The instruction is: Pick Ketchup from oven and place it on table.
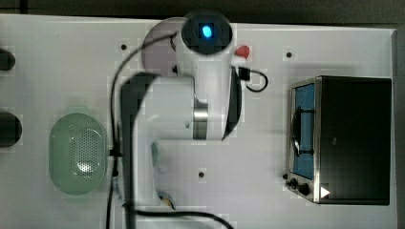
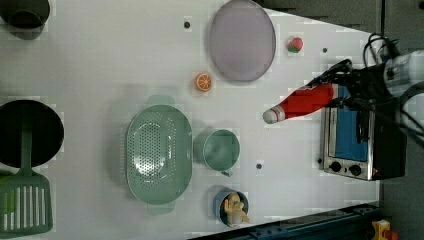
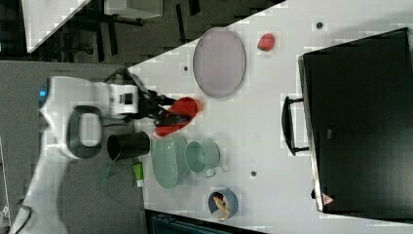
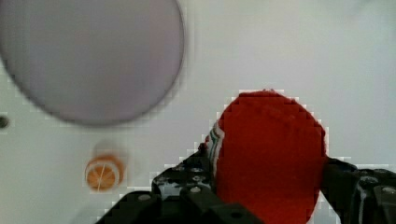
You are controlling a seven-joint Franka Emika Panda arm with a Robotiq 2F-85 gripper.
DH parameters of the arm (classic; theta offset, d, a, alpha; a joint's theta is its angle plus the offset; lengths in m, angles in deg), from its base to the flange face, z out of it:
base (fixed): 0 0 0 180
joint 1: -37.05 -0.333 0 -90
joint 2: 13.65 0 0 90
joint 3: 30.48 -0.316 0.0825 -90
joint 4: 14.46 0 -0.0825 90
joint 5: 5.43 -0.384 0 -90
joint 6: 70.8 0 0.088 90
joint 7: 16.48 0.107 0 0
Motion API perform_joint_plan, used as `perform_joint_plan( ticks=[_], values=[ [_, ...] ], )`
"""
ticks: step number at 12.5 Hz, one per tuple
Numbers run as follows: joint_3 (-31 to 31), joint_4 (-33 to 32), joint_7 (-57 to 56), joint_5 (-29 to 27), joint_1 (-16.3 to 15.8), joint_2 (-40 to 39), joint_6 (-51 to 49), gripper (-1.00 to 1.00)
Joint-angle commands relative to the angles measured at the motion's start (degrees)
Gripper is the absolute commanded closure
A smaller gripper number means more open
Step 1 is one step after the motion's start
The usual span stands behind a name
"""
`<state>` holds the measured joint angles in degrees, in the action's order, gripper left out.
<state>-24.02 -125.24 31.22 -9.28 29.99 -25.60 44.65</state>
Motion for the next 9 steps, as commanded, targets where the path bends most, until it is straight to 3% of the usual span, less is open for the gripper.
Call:
perform_joint_plan(
  ticks=[1,5,9],
  values=[
    [1.37,-9.17,-1.04,1.18,2.41,1.23,12.35,-0.26],
    [1.37,-17.88,-0.16,2.49,1.98,-1.25,24.89,-0.26],
    [1.39,-18.54,-0.16,2.48,1.86,-5.74,25.96,-0.27]
  ],
)
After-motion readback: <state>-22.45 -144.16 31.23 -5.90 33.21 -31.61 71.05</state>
